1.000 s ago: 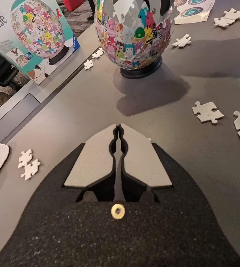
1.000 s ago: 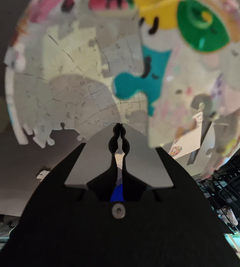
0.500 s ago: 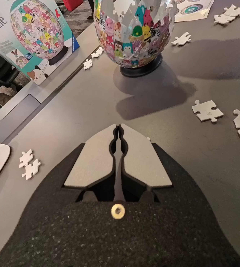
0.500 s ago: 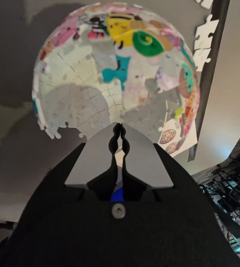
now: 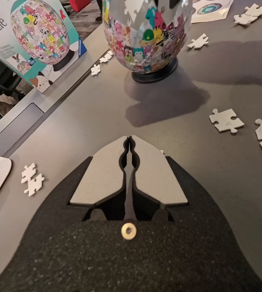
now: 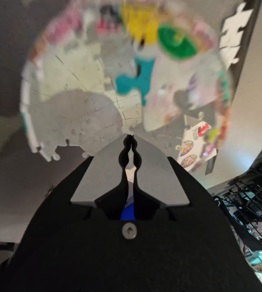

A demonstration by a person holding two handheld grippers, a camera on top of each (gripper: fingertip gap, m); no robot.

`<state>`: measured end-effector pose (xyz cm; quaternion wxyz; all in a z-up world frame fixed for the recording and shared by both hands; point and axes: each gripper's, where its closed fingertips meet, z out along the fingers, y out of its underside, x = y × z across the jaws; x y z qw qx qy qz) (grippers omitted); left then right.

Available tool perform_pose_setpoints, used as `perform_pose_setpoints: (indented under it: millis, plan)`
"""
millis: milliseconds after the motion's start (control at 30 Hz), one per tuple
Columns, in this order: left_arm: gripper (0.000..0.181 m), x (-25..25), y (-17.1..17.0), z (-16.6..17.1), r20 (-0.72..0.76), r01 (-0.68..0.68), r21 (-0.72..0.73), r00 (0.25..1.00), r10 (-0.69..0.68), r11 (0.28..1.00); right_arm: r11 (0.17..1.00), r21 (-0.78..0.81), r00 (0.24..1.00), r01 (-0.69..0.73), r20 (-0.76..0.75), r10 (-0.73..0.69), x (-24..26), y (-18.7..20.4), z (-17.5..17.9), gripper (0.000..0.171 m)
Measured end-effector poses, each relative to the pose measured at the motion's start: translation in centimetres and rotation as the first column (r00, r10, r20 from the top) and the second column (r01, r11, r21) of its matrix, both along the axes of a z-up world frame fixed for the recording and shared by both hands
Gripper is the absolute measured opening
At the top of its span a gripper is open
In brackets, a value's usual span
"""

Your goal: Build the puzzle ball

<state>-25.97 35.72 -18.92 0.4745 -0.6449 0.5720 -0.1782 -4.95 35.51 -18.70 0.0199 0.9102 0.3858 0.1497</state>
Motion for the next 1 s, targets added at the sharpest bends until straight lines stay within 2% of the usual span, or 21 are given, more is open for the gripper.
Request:
perform_pose_setpoints:
  millis: [233,367,400,433,467,500,533,600,667,800,900,1000]
  plan:
    - [0.0,0.0,-0.1,-0.1,-0.004,0.002,0.002,1.0,-0.002,1.0,0.992,0.125,1.0,-0.01,-0.013,0.012,0.1,0.7,3.5,0.0]
    - [0.0,0.0,-0.1,-0.1,-0.004,0.005,0.001,1.0,-0.005,1.0,0.951,0.295,0.981,-0.09,-0.138,0.136,0.5,0.3,4.9,0.0]
    - [0.0,0.0,-0.1,-0.1,-0.007,0.006,0.0,1.0,-0.006,1.0,0.948,0.297,0.965,-0.112,-0.197,0.175,0.4,-0.7,4.8,0.008]
    - [0.0,0.0,-0.1,-0.2,-0.009,0.006,0.0,1.0,-0.006,1.0,0.944,0.295,0.946,-0.145,-0.239,0.219,0.3,-1.7,4.6,0.03]
    - [0.0,0.1,-0.1,-0.2,-0.01,0.008,0.003,1.0,-0.008,1.0,0.933,0.292,0.922,-0.211,-0.257,0.289,0.1,-2.7,4.5,0.049]
    - [0.0,0.2,-0.2,-0.2,-0.012,0.012,0.007,1.0,-0.012,1.0,0.9,0.295,0.883,-0.319,-0.253,0.396,-0.3,-3.7,4.6,0.054]
    - [0.0,0.3,-0.3,-0.2,-0.018,0.016,0.014,1.0,-0.015,1.0,0.834,0.326,0.833,-0.445,-0.192,0.519,-0.2,-4.1,4.8,0.047]
    - [0.0,0.4,-0.4,-0.3,-0.035,0.025,0.043,0.999,-0.024,0.999,0.642,0.348,0.689,-0.683,0.016,0.725,0.2,-3.5,5.0,0.057]
    - [0.0,0.4,-0.6,-0.4,-0.055,0.035,0.077,0.998,-0.03,0.996,0.513,0.273,0.554,-0.814,0.098,0.827,0.2,-3.0,4.5,0.053]
    - [0.0,0.6,-1.1,-0.7,-0.092,0.059,0.137,0.995,-0.046,0.989,0.422,0.139,0.427,-0.896,0.012,0.904,0.2,-1.9,2.5,0.052]
    - [0.0,0.7,-1.4,-0.9,-0.119,0.078,0.17,0.991,-0.058,0.982,0.38,0.015,0.38,-0.925,-0.036,0.924,0.6,-1.7,1.1,0.043]
    - [0.0,0.8,-1.7,-1.1,-0.136,0.094,0.19,0.988,-0.068,0.977,0.317,-0.033,0.318,-0.948,-0.027,0.948,0.5,-1.5,0.3,0.036]
